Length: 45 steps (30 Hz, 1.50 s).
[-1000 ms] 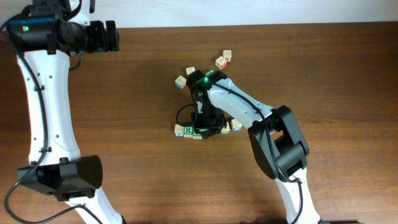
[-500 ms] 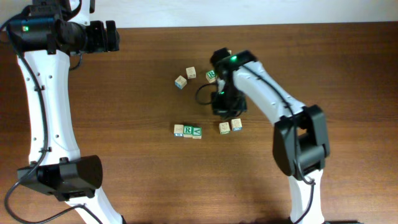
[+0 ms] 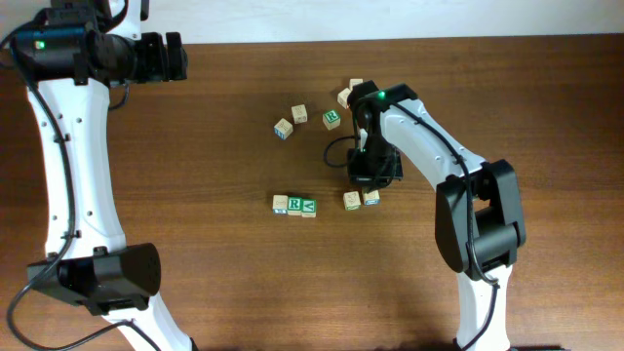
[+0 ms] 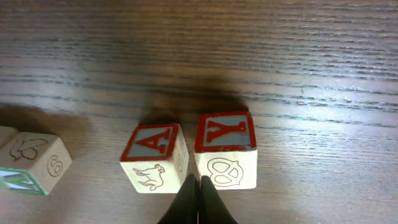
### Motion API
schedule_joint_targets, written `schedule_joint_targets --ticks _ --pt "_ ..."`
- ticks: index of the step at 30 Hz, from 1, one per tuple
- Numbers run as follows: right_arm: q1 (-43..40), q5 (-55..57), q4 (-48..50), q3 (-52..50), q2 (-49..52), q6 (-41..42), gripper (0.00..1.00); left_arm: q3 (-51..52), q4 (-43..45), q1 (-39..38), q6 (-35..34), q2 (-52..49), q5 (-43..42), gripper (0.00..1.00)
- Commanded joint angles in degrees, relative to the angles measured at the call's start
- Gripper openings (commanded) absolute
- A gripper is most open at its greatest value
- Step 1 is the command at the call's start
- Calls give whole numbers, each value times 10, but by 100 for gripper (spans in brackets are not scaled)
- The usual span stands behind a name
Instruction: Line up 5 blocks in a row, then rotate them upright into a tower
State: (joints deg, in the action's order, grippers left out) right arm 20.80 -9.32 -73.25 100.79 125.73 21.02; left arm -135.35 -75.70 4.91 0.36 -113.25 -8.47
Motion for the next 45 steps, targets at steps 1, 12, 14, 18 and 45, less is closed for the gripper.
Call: schedule_joint_targets --ticks 1,12,14,18,45 --pt "13 10 0 -5 -6 -9 5 -5 -1 3 -4 6 4 99" --pt "21 16 2 -5 16 -8 5 -5 -1 2 -4 6 4 99" --pt "21 25 -3 -5 16 -8 5 -5 -1 2 -4 6 4 99" --pt "21 25 -3 -9 17 -9 5 -5 -1 2 -4 6 4 99" --pt "49 -55 45 -37 21 -101 5 -5 -1 2 -4 6 4 99"
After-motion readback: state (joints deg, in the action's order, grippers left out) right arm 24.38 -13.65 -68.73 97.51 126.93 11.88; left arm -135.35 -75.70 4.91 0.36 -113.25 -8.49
